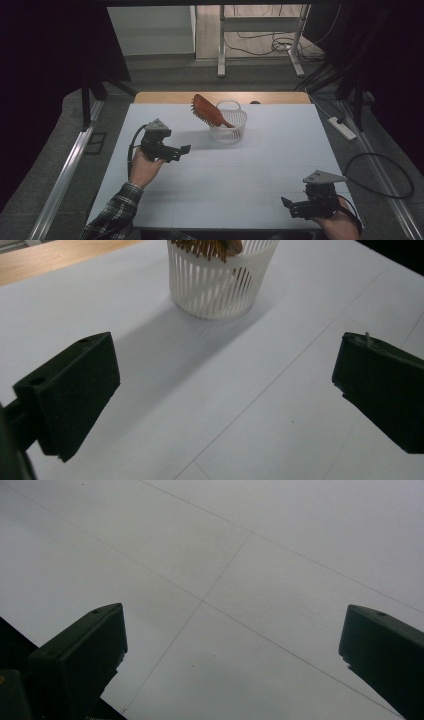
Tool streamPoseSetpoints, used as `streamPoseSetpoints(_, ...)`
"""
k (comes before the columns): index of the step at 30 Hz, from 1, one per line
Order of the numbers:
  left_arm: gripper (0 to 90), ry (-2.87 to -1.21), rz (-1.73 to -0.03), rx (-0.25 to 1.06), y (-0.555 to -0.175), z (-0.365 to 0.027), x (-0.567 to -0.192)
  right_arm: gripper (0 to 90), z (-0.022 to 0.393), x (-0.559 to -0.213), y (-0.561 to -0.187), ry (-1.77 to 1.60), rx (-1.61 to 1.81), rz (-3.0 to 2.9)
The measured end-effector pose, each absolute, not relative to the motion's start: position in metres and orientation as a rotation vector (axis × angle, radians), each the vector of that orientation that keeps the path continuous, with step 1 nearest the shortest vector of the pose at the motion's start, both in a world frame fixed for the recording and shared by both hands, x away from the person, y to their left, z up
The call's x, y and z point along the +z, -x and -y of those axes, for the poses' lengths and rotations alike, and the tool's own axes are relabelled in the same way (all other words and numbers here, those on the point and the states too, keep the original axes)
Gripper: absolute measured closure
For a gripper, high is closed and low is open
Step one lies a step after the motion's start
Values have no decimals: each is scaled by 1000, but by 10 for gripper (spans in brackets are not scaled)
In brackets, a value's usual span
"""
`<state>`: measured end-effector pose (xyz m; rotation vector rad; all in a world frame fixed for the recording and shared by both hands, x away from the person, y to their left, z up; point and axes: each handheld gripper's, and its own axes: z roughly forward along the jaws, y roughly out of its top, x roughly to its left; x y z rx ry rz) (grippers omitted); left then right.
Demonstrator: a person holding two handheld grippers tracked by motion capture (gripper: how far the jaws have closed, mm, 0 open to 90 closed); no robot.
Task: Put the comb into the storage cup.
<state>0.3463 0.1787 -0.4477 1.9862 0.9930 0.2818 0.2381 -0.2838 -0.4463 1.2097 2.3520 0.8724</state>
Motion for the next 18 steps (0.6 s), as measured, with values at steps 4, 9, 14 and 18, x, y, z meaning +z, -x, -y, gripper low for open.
streamPoseSetpoints(4, 0, -1999, -993, 290, -340, -180, -449, 0, 284, -446, -238, -1212, 871, -2355)
streamPoseSetpoints(9, 0, -2001, -996, 291, -332, -184, -451, 0, 284, -446, -238, -1211, 872, -2357)
streamPoseSetpoints(14, 0, -2009, -999, 293, -325, -187, -452, 0, 283, -446, -238, -1207, 871, -2359)
streamPoseSetpoints(18, 0, -2000, -1009, 290, -319, -192, -453, 0, 283, -446, -238, -1207, 872, -2360)
